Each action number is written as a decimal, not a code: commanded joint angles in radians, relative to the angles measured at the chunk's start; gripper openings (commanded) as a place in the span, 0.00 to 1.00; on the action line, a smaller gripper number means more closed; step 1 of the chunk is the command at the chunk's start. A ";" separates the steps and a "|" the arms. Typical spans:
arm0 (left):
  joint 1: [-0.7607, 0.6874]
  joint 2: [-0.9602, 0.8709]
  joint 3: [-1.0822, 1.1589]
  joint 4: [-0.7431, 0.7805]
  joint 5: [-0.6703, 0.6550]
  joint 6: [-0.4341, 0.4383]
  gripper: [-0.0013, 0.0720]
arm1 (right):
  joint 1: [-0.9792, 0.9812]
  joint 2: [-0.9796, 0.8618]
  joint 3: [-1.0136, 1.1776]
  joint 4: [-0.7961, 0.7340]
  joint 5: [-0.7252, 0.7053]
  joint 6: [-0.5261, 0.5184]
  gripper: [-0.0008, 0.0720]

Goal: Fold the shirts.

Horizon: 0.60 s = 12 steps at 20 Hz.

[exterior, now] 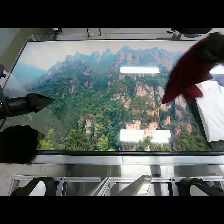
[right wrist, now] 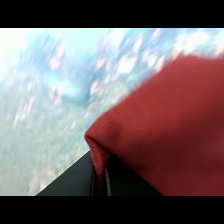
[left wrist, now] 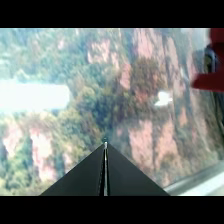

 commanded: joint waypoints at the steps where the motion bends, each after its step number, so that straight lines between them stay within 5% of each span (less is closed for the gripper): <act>1: 0.000 0.001 0.000 -0.001 -0.052 -0.019 0.02 | -0.106 0.093 0.000 -0.039 0.027 0.023 0.03; 6: 0.000 0.001 0.000 -0.001 -0.038 -0.031 0.02 | -0.170 -0.080 0.000 -0.034 -0.146 -0.003 0.03; 9: 0.000 0.001 0.000 -0.001 0.019 -0.031 0.02 | -0.170 -0.228 0.035 0.206 -0.431 -0.265 0.03; 12: 0.000 0.001 0.000 -0.002 0.103 -0.031 0.02 | -0.176 -0.367 0.219 0.575 -0.497 -0.612 0.03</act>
